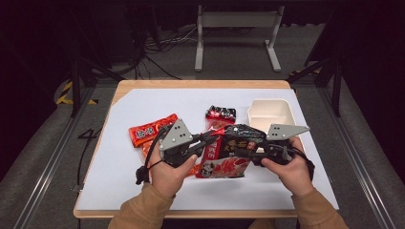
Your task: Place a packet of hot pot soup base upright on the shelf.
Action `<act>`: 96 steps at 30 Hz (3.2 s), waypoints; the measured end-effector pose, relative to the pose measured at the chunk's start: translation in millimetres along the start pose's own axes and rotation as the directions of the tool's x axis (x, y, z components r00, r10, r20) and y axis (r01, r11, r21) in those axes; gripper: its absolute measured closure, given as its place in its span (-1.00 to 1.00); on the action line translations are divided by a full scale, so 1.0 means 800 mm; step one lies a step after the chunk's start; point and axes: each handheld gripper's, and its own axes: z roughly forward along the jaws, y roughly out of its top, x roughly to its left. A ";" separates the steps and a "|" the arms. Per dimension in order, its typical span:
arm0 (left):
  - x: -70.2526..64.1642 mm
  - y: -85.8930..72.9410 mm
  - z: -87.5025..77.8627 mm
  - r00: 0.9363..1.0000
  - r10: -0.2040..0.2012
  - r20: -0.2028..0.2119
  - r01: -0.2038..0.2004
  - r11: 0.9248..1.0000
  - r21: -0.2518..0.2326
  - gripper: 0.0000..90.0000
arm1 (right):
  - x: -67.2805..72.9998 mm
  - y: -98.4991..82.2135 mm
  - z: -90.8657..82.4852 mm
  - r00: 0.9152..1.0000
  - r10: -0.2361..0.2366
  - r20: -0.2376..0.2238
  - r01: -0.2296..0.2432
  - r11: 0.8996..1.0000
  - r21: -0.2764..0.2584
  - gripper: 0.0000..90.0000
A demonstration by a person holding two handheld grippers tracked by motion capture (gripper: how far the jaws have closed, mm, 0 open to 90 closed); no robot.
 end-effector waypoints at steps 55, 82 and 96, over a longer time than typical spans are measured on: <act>0.044 -0.065 -0.042 0.990 -0.060 -0.129 0.082 0.982 0.169 -0.50 | -0.066 0.077 -0.068 0.997 -0.057 0.051 0.062 0.993 -0.099 0.84; 0.064 -0.091 -0.068 0.972 -0.139 -0.187 0.172 0.969 0.176 -0.56 | -0.140 0.102 -0.098 0.983 -0.084 0.162 0.102 0.989 -0.111 0.84; 0.068 -0.095 -0.071 0.968 -0.158 -0.193 0.193 0.965 0.176 -0.56 | -0.175 0.105 -0.110 0.974 -0.075 0.214 0.102 0.988 -0.119 0.84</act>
